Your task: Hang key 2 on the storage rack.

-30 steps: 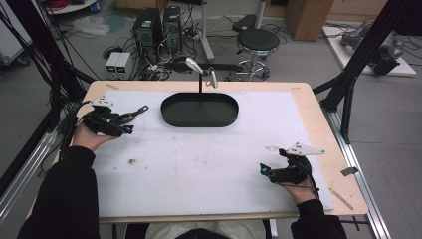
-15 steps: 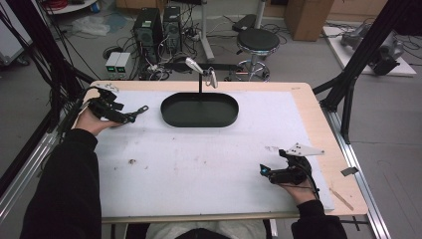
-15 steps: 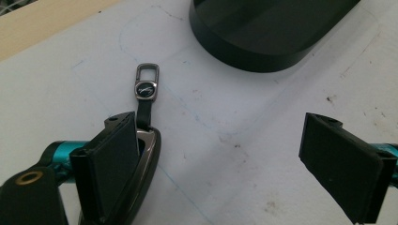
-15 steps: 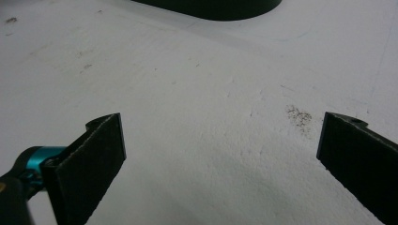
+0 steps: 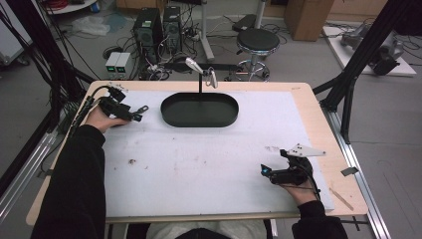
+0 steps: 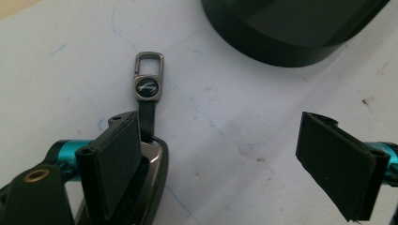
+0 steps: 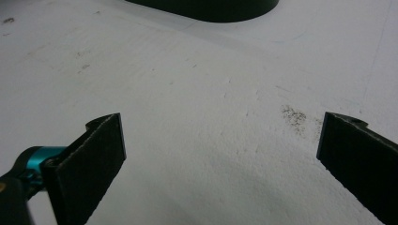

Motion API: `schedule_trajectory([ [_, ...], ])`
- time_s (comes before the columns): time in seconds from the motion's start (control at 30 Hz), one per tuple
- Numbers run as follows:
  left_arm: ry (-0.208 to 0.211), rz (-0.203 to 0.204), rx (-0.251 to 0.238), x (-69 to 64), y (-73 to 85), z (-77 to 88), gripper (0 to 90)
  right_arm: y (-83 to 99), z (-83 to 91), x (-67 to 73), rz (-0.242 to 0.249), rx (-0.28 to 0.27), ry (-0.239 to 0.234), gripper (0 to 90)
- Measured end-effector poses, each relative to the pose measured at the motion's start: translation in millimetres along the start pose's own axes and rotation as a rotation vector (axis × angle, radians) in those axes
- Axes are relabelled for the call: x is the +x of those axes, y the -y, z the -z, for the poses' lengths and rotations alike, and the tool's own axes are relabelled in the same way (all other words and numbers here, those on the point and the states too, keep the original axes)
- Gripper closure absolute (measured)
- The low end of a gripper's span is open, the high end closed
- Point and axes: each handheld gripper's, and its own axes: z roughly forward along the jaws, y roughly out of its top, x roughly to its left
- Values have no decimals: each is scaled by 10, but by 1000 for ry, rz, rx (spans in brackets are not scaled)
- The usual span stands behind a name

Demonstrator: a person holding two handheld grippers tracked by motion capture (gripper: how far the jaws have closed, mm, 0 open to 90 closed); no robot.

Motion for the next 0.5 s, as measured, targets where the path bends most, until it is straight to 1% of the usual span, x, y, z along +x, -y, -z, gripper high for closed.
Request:
schedule_trajectory([
  [0.07, -14, -2, 13, 55, -15, 3, 160, 5, 1, 2, 2, 4, 2, 8],
  [0.17, -15, 6, 0, 108, -40, 7, 168, 14, -1, 8, 9, 13, 4, 7],
  [0.2, -22, 4, -1, 124, -50, 4, 179, 16, 0, 9, 16, 14, 8, 8],
  [0.27, -28, 2, 11, 151, -56, -41, 201, 24, 9, 30, 25, 22, 8, 8],
  [0.33, -42, 3, 31, 182, -51, -110, 222, 31, 17, 43, 35, 21, 12, 8],
  [0.37, -44, 5, 36, 193, -47, -133, 237, 35, 24, 51, 32, 21, 15, 8],
  [0.43, -50, 9, 38, 215, -37, -189, 246, 38, 29, 49, 40, 18, 18, 8],
  [0.47, -55, 2, 42, 224, -35, -208, 262, 40, 35, 53, 37, 21, 20, 7],
  [0.5, -75, -13, 49, 221, -35, -228, 272, 40, 36, 56, 35, 21, 21, 7],
])
